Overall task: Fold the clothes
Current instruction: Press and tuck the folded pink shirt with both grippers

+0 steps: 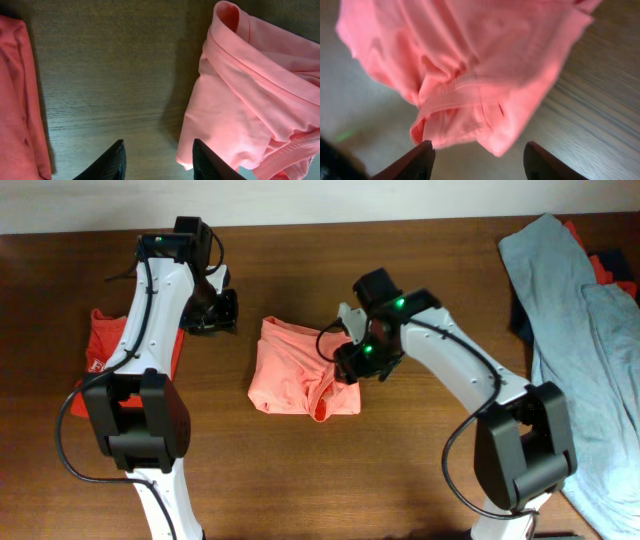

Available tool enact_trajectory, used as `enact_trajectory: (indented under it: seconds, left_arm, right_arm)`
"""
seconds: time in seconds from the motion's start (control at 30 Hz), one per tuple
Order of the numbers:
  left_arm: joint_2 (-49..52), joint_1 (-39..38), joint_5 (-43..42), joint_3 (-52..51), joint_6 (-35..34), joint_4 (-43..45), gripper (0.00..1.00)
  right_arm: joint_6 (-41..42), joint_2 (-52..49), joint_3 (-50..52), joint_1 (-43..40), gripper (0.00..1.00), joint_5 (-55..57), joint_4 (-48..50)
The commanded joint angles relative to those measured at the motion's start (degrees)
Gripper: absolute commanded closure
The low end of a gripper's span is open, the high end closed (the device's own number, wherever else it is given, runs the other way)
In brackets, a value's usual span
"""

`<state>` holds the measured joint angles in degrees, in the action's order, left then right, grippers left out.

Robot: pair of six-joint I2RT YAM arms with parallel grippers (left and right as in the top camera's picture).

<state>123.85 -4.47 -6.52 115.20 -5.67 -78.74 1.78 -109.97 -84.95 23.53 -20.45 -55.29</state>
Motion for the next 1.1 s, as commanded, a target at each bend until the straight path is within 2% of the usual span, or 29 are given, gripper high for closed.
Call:
enact_trajectory:
  seconds: [0.0, 0.3, 0.6, 0.8, 0.9, 1.07]
  left_arm:
    - [-2.5, 0.1, 0.4, 1.2, -0.5, -0.2, 0.57]
    - [-2.5, 0.1, 0.4, 1.1, -0.5, -0.2, 0.57]
    - [-2.5, 0.1, 0.4, 1.1, -0.5, -0.2, 0.57]
    - [-2.5, 0.1, 0.4, 1.1, -0.5, -0.2, 0.57]
    - [-2.5, 0.1, 0.4, 1.1, -0.5, -0.2, 0.57]
    - [-2.5, 0.1, 0.4, 1.1, -0.5, -0.1, 0.57]
  right_arm:
    - [5.8, -0.3, 3.1, 0.9, 0.37, -0.6, 4.1]
    - [7.3, -0.5, 4.8, 0.8, 0.37, -0.3, 12.0]
    - [7.4, -3.2, 4.8, 0.8, 0.38, -0.3, 12.7]
    - [7.3, -4.0, 4.8, 0.8, 0.72, -0.3, 13.9]
    - [7.3, -4.0, 4.8, 0.8, 0.84, -0.3, 14.6]
    - [7.3, -4.0, 4.0, 0.7, 0.86, 0.0, 14.1]
